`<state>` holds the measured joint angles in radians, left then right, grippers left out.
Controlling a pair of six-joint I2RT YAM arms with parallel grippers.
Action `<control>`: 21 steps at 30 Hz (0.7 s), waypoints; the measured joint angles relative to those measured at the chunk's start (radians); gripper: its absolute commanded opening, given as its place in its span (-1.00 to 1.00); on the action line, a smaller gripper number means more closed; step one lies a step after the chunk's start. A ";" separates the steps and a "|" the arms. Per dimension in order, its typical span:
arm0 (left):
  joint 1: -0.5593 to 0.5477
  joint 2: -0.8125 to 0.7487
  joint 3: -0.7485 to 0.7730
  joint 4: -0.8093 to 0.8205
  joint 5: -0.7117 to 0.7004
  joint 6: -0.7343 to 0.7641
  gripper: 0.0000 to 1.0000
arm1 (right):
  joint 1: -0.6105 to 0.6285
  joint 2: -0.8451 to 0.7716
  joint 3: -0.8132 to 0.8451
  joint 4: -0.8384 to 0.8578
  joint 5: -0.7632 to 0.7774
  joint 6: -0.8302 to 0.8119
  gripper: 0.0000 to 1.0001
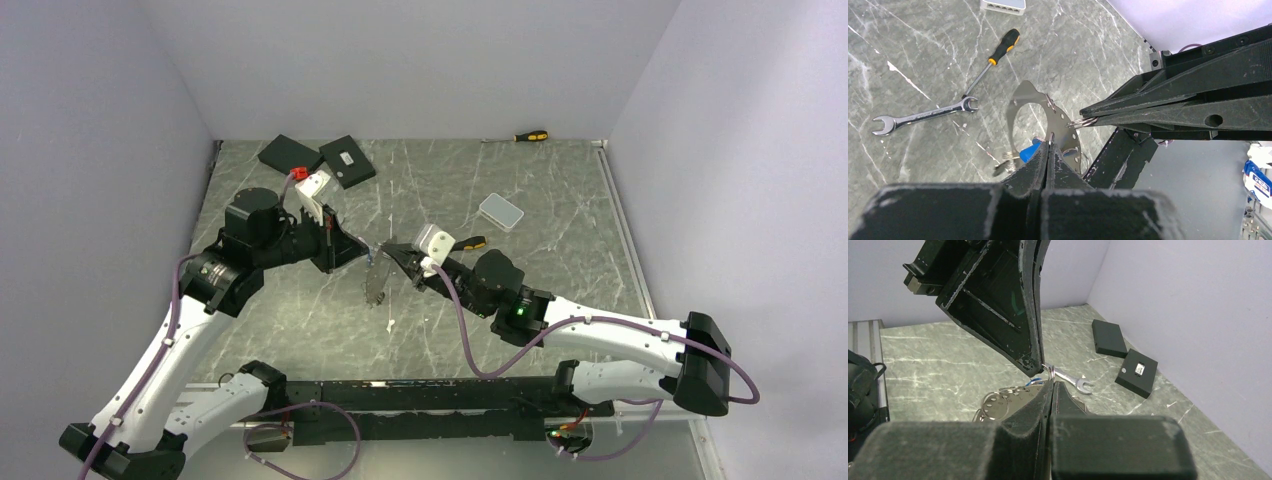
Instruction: Put the keys on the keyring
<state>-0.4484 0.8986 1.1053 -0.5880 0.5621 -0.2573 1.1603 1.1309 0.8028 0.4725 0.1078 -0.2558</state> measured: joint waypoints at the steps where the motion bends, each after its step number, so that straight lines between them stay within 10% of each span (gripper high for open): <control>1: 0.000 0.000 0.000 0.000 0.000 0.000 -1.00 | 0.000 0.000 0.000 0.000 0.000 0.000 -1.00; 21: 0.000 0.000 0.000 0.002 0.016 -0.004 -1.00 | 0.002 0.016 0.000 -0.001 -0.001 -0.008 -1.00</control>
<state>-0.4484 0.8986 1.1053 -0.5865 0.5781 -0.2611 1.1618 1.1473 0.8028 0.4717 0.1070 -0.2634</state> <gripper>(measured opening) 0.007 0.016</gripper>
